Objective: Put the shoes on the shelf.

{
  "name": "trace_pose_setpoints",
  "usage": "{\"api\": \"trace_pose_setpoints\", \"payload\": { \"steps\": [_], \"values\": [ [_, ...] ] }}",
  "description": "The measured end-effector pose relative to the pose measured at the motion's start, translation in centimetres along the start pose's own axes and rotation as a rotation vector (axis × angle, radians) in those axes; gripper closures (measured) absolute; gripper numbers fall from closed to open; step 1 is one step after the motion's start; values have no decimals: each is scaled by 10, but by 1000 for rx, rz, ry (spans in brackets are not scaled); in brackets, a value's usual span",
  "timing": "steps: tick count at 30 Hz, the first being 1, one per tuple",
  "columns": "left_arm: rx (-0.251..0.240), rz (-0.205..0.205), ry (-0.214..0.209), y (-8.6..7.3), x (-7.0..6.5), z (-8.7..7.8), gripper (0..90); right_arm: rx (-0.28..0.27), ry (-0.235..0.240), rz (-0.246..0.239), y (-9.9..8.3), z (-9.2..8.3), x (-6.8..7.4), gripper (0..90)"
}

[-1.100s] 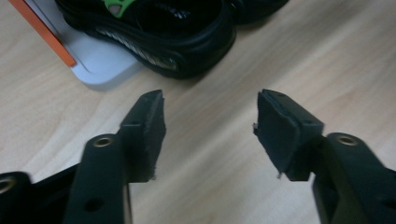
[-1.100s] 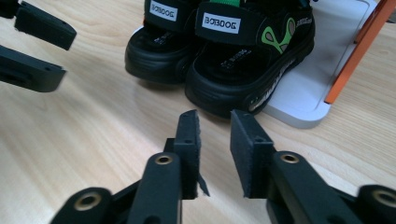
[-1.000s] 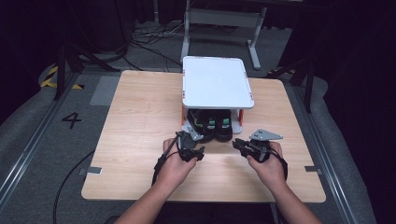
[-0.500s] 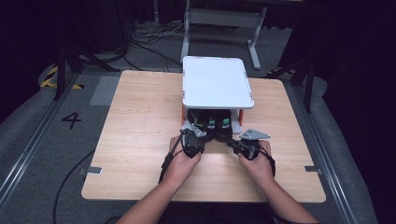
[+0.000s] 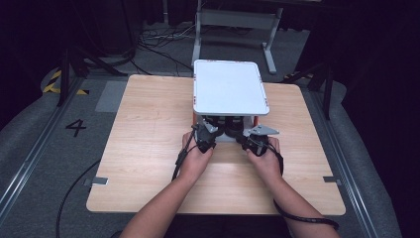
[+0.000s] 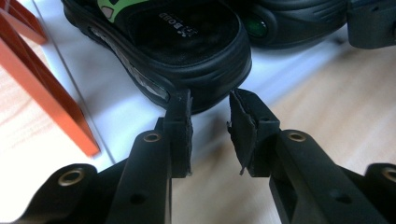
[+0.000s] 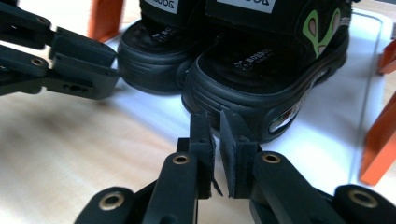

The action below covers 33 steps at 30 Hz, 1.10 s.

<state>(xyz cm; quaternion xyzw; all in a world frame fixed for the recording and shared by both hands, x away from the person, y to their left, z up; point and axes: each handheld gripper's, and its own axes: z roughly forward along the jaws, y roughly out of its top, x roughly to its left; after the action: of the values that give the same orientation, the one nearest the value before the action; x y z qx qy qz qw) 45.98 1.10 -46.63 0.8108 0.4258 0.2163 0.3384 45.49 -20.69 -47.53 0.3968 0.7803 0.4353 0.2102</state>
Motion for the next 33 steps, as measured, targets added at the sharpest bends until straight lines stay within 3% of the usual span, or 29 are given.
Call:
{"api": "trace_pose_setpoints", "payload": {
  "steps": [4,13,14,15,17,20,21,23,28,33],
  "values": [
    [-4,-4,25,12,7,13,649,6,-9,12,7,12,-11,833],
    [-12,-17,43,16,11,21,604,5,-16,24,14,28,-20,823],
    [-15,-11,39,16,10,20,587,3,-14,22,14,28,-21,781],
    [-14,-10,31,16,10,19,560,-3,-4,23,15,27,-18,668],
    [-10,-21,17,14,9,16,543,-7,-3,15,15,25,-16,641],
    [4,4,-31,12,7,5,521,-14,16,9,17,11,-10,595],
    [-4,-5,-11,11,3,0,512,-6,24,0,18,5,-8,576],
    [4,-23,-54,8,-6,-14,488,-13,41,-9,19,-6,-4,551],
    [-13,14,-70,9,-16,-48,419,-49,78,18,25,-43,0,497],
    [-12,15,-90,12,-15,-78,348,-84,103,27,34,-72,-4,454]
  ]
}}
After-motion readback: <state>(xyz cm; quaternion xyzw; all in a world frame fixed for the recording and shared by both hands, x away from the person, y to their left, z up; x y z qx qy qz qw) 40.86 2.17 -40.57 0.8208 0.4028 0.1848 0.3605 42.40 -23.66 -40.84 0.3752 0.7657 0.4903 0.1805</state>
